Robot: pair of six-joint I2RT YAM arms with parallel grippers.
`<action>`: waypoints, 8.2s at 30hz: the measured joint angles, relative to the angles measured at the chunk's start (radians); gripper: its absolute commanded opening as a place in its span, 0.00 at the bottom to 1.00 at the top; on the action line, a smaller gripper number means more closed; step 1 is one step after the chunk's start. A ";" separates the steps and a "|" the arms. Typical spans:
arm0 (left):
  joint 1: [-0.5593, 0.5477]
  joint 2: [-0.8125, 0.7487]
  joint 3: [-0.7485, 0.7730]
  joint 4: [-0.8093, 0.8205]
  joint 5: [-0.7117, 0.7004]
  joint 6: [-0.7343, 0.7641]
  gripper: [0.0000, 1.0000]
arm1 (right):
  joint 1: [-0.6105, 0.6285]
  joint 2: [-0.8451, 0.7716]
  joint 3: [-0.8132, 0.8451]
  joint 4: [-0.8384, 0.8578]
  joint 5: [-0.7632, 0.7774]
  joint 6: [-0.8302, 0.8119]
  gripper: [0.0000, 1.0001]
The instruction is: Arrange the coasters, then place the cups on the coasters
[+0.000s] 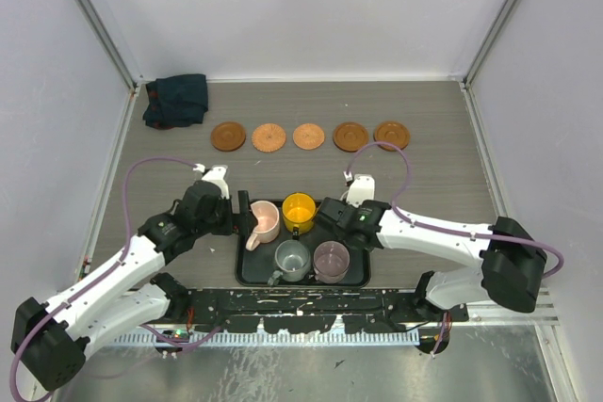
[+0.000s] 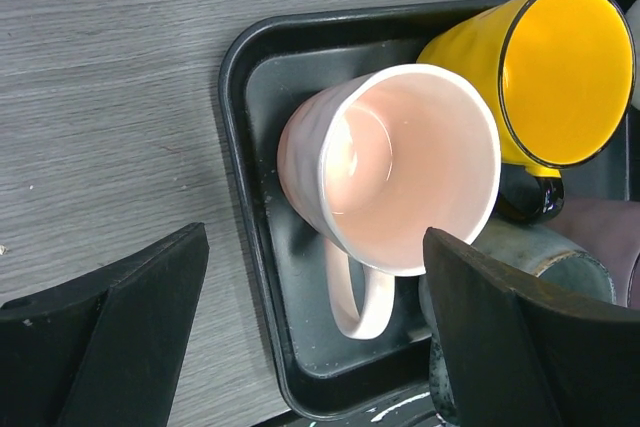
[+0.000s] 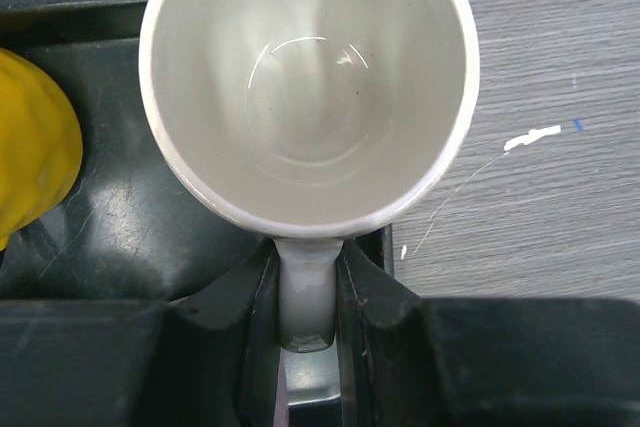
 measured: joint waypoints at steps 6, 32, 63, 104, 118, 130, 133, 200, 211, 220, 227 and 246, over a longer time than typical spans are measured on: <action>0.000 -0.041 0.000 0.000 -0.023 0.000 0.89 | -0.001 -0.019 0.004 -0.034 0.032 -0.018 0.01; 0.000 0.055 0.017 0.079 -0.119 0.017 0.95 | -0.629 0.010 0.140 0.390 -0.031 -0.624 0.01; 0.142 0.082 0.076 0.061 -0.303 -0.013 0.98 | -0.929 0.427 0.402 0.583 -0.431 -0.938 0.01; 0.270 0.204 0.148 0.060 -0.224 0.017 0.98 | -0.930 0.499 0.381 0.626 -0.444 -0.933 0.01; 0.270 0.201 0.148 0.062 -0.220 0.017 0.98 | -0.932 0.490 0.336 0.680 -0.440 -0.917 0.04; 0.270 0.173 0.148 0.061 -0.219 0.016 0.98 | -0.936 0.467 0.315 0.663 -0.406 -0.906 0.30; 0.270 0.173 0.148 0.061 -0.219 0.016 0.98 | -0.936 0.461 0.315 0.656 -0.405 -0.906 0.31; 0.271 0.165 0.121 0.071 -0.197 0.009 0.98 | -0.915 0.225 0.144 0.653 -0.435 -0.840 0.67; 0.271 0.140 0.116 0.070 -0.162 0.012 0.98 | -0.548 -0.149 0.058 0.491 -0.394 -0.694 0.69; 0.271 0.160 0.114 0.087 -0.070 0.016 0.98 | -0.335 -0.264 0.002 0.330 -0.372 -0.568 0.69; 0.270 0.170 0.104 0.106 -0.017 0.015 0.98 | -0.211 -0.276 -0.032 0.280 -0.345 -0.507 0.70; 0.270 0.176 0.086 0.134 0.017 0.013 0.98 | -0.023 -0.045 0.014 0.420 -0.359 -0.425 0.86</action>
